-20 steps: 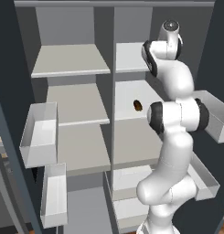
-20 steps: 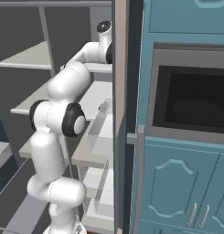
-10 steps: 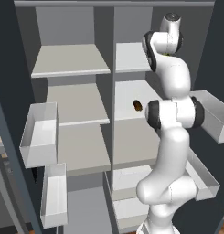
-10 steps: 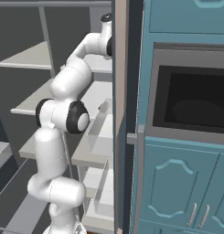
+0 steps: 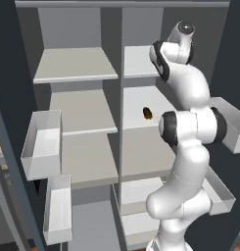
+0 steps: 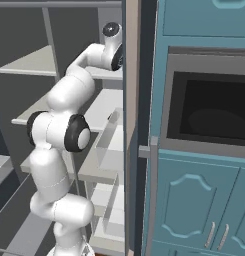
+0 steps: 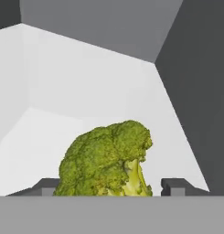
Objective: Take the broccoli and sweet potato from the fridge shelf and place them in the freezer drawer to begin freezing them.
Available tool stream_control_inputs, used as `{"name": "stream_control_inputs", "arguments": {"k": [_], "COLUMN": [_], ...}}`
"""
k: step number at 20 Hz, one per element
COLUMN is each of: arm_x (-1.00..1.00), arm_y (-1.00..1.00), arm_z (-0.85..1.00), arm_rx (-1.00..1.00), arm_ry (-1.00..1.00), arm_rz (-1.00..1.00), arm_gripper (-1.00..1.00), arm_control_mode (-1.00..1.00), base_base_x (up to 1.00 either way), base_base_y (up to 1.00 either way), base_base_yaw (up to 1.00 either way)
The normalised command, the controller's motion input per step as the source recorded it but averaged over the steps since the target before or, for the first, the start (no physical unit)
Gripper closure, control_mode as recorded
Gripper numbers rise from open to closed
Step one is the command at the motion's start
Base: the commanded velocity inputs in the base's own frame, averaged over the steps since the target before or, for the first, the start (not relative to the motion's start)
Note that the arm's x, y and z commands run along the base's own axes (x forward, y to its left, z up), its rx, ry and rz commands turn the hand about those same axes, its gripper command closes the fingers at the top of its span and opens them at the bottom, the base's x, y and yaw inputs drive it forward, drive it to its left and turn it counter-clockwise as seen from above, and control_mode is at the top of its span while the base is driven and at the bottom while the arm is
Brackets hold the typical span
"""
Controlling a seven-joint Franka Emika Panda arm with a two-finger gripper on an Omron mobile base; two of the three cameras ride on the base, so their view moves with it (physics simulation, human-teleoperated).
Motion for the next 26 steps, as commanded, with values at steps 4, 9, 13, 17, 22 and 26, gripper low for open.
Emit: {"name": "stream_control_inputs", "arguments": {"k": [4, 9, 13, 17, 22, 26], "arm_x": [-0.11, -0.81, -1.00, -1.00, -1.00, -0.96], "arm_y": [0.37, 0.34, 0.16, 0.23, 0.29, 0.29], "arm_z": [-0.03, 0.50, 0.46, 0.33, 0.05, 0.00], "arm_rx": [0.00, 0.00, 0.00, 0.00, 0.00, 0.00], "arm_ry": [-0.46, -0.07, -0.07, -0.05, -0.01, 0.06], "arm_rz": [0.06, 0.01, 0.00, 0.00, 0.00, 0.00], "arm_gripper": [1.00, 1.00, 1.00, 1.00, 1.00, 1.00], "arm_control_mode": [-1.00, -1.00, -1.00, -1.00, -1.00, -1.00], "base_base_x": [0.00, 0.00, 0.00, 0.00, 0.00, 0.00], "base_base_y": [0.00, 0.00, 0.00, 0.00, 0.00, 0.00], "base_base_yaw": [0.00, 0.00, 0.00, 0.00, 0.00, 0.00]}}
